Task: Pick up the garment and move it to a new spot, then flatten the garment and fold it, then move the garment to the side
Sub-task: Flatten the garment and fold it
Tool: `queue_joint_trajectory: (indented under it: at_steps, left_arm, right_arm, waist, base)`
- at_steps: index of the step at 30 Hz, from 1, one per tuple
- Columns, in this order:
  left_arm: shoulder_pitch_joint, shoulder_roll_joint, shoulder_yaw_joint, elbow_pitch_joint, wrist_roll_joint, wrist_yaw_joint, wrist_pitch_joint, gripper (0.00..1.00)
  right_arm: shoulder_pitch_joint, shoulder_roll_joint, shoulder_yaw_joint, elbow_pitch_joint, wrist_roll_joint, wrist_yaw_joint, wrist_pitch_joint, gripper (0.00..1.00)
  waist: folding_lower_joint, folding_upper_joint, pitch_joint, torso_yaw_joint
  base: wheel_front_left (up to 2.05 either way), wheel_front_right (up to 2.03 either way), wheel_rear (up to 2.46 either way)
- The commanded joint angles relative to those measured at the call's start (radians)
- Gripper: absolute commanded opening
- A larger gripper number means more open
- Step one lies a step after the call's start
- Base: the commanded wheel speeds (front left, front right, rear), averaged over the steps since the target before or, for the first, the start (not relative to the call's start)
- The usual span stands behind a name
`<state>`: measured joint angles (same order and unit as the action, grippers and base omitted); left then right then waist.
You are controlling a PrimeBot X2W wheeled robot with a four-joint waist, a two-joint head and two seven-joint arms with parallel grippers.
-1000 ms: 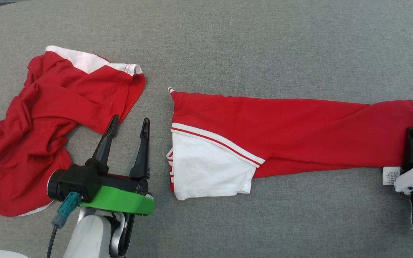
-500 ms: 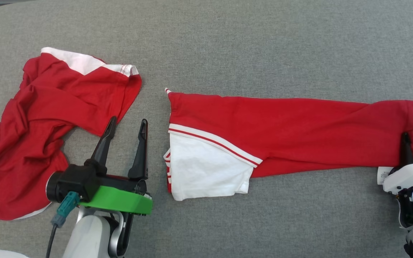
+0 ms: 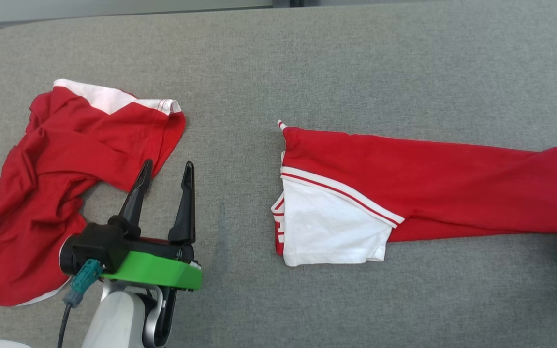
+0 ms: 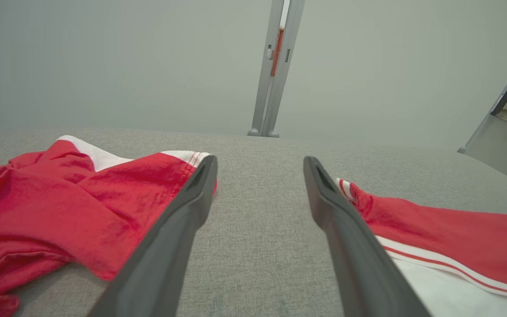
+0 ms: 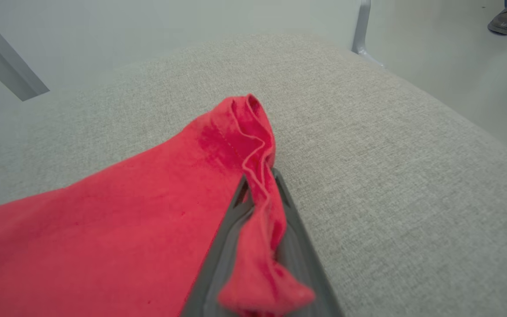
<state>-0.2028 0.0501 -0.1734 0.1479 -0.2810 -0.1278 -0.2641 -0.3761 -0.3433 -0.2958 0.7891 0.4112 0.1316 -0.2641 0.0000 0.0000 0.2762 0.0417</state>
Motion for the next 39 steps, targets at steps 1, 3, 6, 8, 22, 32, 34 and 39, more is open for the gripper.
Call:
queue_joint_trajectory:
  at_steps: [1,3,6,8,22,32,34,39]
  left_arm:
    - [0.012,0.001,0.005,0.003,-0.008,-0.004,0.0,1.0]
    - [0.02,0.001,0.007,0.004,-0.015,-0.004,0.0,1.0]
    - [0.034,0.001,0.014,0.004,-0.027,-0.004,0.0,1.0]
    - [0.043,0.001,0.022,0.005,-0.036,-0.004,0.0,1.0]
    - [0.072,0.001,0.014,0.008,-0.068,-0.004,0.0,1.0]
    - [0.059,0.001,-0.005,0.022,-0.084,0.003,0.0,1.0]
    - [0.06,0.001,-0.008,0.024,-0.086,0.005,0.0,1.0]
    - [0.063,0.001,-0.007,0.027,-0.092,0.007,0.0,1.0]
  right_arm:
    - [-0.01,0.004,0.008,-0.021,-0.013,-0.002,0.0,0.0]
    - [-0.011,0.015,0.023,-0.055,-0.017,-0.002,0.0,0.0]
    - [-0.003,0.039,0.058,-0.115,-0.009,-0.001,0.0,0.0]
    - [0.003,0.06,0.093,-0.16,0.002,-0.001,0.0,0.0]
    - [0.017,0.229,0.418,-0.369,0.092,-0.001,0.018,0.0]
    - [-0.026,0.288,0.6,-0.299,0.133,-0.001,0.007,0.0]
    - [-0.031,0.29,0.636,-0.277,0.145,-0.001,0.005,0.0]
    - [-0.042,0.291,0.714,-0.239,0.211,-0.001,0.0,0.0]
  waist:
    - [0.0,0.0,-0.018,-0.005]
    - [0.0,0.0,-0.034,-0.009]
    - [0.0,0.0,-0.063,-0.014]
    - [0.0,0.0,-0.08,-0.018]
    - [0.0,0.0,-0.115,-0.001]
    - [0.0,0.0,-0.1,0.065]
    - [0.0,0.0,-0.098,0.078]
    - [0.0,0.0,-0.096,0.103]
  base:
    - [0.0,0.0,0.0]
    - [0.0,0.0,0.0]
    - [0.0,0.0,0.0]
    - [0.0,0.0,0.0]
    - [0.0,0.0,0.0]
    - [0.0,0.0,0.0]
    - [0.0,0.0,0.0]
    - [0.0,0.0,0.0]
